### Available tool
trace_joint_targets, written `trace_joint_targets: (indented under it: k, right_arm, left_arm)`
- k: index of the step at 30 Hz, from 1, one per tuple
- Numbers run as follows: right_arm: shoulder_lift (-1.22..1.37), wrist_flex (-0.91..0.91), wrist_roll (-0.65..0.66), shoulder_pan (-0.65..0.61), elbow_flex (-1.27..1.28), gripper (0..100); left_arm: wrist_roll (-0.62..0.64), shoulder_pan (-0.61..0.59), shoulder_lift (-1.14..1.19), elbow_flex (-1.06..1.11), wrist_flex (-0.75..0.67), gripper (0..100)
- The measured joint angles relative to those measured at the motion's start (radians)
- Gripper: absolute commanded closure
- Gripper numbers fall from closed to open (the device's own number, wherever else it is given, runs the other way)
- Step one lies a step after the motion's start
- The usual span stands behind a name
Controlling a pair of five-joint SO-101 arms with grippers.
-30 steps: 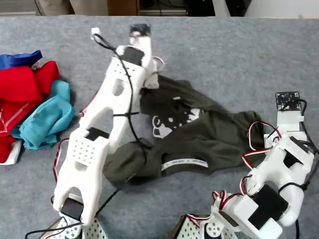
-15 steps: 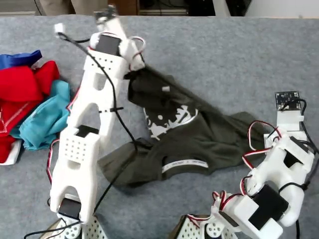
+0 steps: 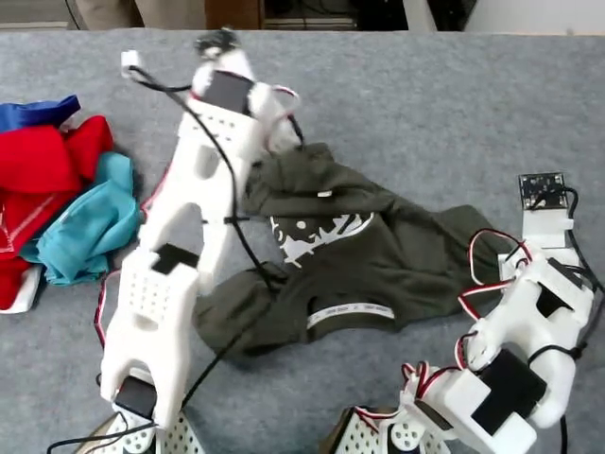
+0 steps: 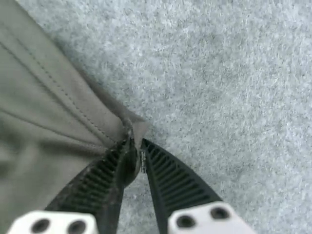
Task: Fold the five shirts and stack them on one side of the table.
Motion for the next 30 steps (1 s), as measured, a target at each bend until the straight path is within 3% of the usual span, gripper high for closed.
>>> trace_joint_targets:
  k: [5,15,30]
  right_arm:
    - [0.0,0.0,0.0,0.0,0.0,99.4]
    - [0.0,0.0,0.0,0.0,0.0,99.4]
    - [0.0,0.0,0.0,0.0,0.0,99.4]
  left_arm:
    - [0.002,0.114,-0.055,0.219,-0.006,75]
    - [0.169,0.034,0.04,0.27,-0.267,81]
    - [0.238,0.0,0.365,-0.196,-0.37,82]
